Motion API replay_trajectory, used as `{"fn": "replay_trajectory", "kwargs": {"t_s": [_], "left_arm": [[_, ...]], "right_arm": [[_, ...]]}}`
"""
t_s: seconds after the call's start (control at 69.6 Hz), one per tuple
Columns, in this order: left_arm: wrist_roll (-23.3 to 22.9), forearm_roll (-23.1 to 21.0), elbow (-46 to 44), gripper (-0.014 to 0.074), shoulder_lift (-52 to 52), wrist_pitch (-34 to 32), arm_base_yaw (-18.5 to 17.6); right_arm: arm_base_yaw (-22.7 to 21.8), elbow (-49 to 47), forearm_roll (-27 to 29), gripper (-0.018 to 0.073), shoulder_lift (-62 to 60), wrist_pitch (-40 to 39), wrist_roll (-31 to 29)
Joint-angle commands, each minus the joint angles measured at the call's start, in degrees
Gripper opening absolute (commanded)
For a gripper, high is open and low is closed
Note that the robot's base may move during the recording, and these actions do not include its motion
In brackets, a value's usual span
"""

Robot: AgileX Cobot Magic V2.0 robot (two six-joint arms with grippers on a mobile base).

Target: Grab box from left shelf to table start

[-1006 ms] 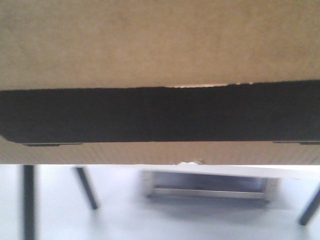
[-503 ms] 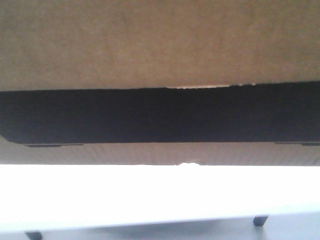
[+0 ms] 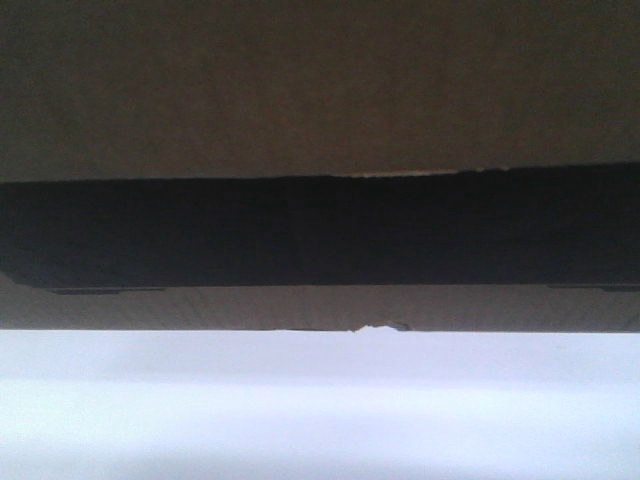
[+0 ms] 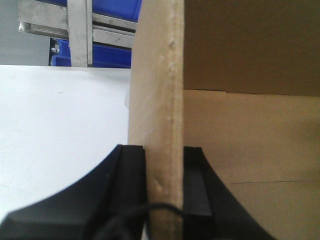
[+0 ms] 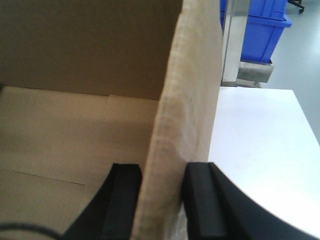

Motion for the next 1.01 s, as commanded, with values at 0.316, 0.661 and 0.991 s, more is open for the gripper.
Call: {"fn": "replay_trajectory", "kwargs": {"t_s": [0.316,0.661,0.991], "left_arm": [[-1.7,-5.4,-2.5,-0.0096,-0.5,-11.7,-0.8],[-1.7,-5.4,-2.5,-0.0096,-0.5,-11.7,-0.8],[-1.7,-5.4,-2.5,-0.0097,-0.5,-11.7,-0.8]], "right_arm": [[0.0,-2.0,1.9,0.0055,0.8,-8.6,0.4],[0.0,-2.0,1.9,0.0055,0.8,-8.6,0.4],[0.0,-2.0,1.9,0.0055,0.8,-8.6,0.4]]}}
